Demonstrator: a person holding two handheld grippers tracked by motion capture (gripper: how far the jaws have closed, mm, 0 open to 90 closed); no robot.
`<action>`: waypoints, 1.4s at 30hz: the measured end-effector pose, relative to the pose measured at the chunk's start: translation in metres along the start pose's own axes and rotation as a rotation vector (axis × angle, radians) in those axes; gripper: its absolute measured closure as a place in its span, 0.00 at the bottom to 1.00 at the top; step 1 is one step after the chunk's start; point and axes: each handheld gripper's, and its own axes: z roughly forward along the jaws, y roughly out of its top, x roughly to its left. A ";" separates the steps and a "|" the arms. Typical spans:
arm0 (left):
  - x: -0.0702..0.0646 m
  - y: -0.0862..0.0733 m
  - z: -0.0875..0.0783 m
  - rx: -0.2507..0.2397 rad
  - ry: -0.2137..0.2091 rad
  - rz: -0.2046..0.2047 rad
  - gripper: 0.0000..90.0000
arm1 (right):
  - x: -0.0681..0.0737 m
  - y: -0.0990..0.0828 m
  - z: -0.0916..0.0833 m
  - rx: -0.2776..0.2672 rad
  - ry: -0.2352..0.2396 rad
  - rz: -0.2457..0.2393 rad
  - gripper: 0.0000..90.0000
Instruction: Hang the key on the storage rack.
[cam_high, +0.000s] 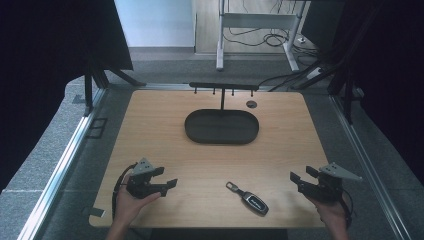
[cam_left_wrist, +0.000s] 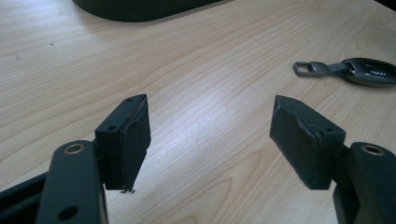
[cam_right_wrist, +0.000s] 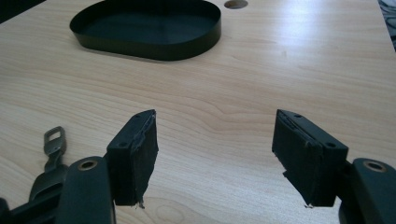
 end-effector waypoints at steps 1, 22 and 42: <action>0.000 0.000 0.000 0.000 0.001 0.000 0.33 | 0.001 0.001 -0.001 0.004 0.005 -0.007 0.35; 0.005 -0.001 0.000 -0.001 -0.022 -0.020 0.33 | 0.019 0.015 -0.002 0.021 0.092 -0.071 0.45; 0.001 0.000 -0.002 0.003 -0.036 -0.008 0.33 | 0.059 0.041 0.025 0.160 0.234 -0.197 0.54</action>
